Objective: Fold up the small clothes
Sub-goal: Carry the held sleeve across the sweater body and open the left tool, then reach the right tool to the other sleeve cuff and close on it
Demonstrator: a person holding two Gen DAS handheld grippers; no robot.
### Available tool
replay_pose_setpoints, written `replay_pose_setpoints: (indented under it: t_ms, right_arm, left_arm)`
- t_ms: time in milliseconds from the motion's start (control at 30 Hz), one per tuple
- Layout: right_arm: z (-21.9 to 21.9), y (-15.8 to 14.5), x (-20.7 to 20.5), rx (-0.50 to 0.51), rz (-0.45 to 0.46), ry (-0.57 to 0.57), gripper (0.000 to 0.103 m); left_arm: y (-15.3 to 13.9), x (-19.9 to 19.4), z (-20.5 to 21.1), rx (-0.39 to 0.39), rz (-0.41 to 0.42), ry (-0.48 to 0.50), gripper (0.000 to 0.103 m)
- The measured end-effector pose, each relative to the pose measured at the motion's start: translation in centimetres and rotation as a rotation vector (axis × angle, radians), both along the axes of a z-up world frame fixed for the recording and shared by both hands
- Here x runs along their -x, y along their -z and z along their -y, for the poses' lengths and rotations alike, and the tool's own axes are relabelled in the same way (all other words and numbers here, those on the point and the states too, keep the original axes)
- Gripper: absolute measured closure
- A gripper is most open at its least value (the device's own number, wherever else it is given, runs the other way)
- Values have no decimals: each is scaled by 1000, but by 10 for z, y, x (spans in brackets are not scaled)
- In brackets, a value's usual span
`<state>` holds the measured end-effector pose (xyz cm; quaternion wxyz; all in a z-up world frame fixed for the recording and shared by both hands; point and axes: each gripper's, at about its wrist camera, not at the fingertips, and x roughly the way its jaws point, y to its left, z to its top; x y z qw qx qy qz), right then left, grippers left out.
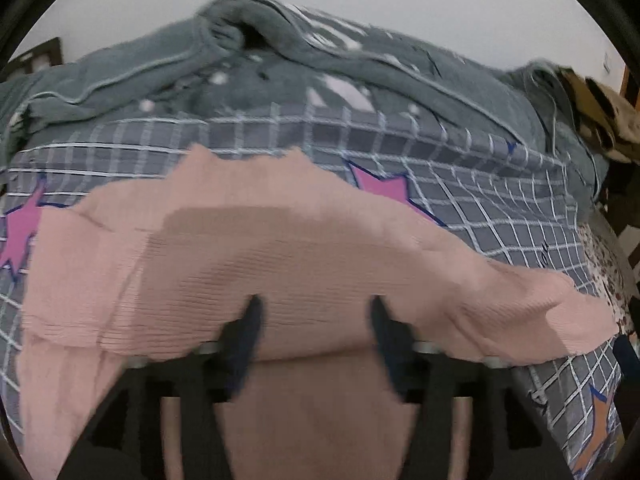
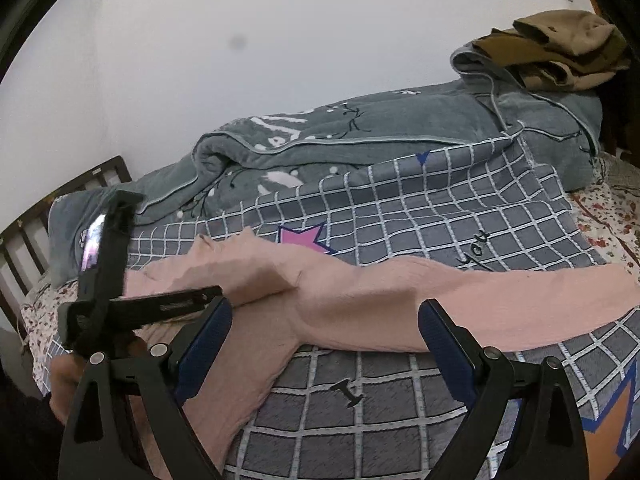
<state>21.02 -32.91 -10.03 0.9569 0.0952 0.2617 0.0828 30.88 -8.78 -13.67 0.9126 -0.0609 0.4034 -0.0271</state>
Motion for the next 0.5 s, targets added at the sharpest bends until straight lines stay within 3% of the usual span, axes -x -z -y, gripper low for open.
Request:
replay_pose_setpoints:
  t_ms: [67, 233, 500]
  right_arm:
    - [-5, 1, 0, 9, -1, -8, 9]
    - [-22, 6, -2, 14, -23, -35, 9]
    - [-60, 19, -7, 121, -51, -79, 9]
  left_arm:
    - [-7, 11, -20, -9, 46, -28, 31]
    - [-13, 28, -74, -61, 74, -125, 30]
    - [7, 34, -181, -54, 19, -334, 30]
